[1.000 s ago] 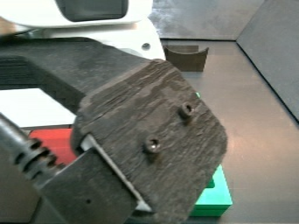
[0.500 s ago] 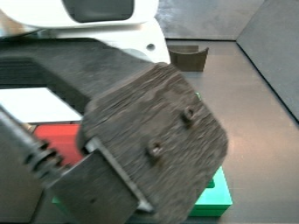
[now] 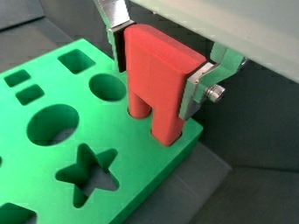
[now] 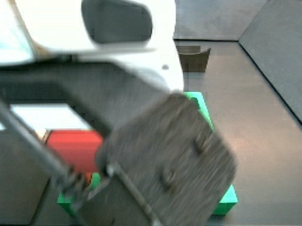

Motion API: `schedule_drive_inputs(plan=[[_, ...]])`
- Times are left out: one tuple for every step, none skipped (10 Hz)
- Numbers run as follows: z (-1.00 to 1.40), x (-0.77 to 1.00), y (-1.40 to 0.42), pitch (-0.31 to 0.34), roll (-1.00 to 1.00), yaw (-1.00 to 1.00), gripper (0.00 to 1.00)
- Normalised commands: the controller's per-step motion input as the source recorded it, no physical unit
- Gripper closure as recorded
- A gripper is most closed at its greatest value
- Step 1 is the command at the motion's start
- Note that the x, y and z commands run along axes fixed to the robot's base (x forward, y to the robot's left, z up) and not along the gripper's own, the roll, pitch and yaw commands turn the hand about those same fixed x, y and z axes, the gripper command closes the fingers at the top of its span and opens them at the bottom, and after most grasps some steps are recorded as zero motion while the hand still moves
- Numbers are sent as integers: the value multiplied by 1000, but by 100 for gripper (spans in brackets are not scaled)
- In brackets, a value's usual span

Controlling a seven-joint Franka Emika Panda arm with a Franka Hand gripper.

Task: Pick up the square-circle object. Move up. Rotate the square-circle object. Place the square-circle object on the fixture. Regrasp the square-circle object. Move to above the board. Insert the square-circle object.
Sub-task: Insert the square-circle object.

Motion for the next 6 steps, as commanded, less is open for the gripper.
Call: schedule_drive_inputs(plan=[[-663,-123,-100,-207,229,3,100],[-663,0,0,-157,217,20,100],[-574,6,0,-110,177,86,100],[-126,0,0,-133,-79,0,100],[-34,0,34,-54,-84,0,100],[0,0,3,0,0,0,100]])
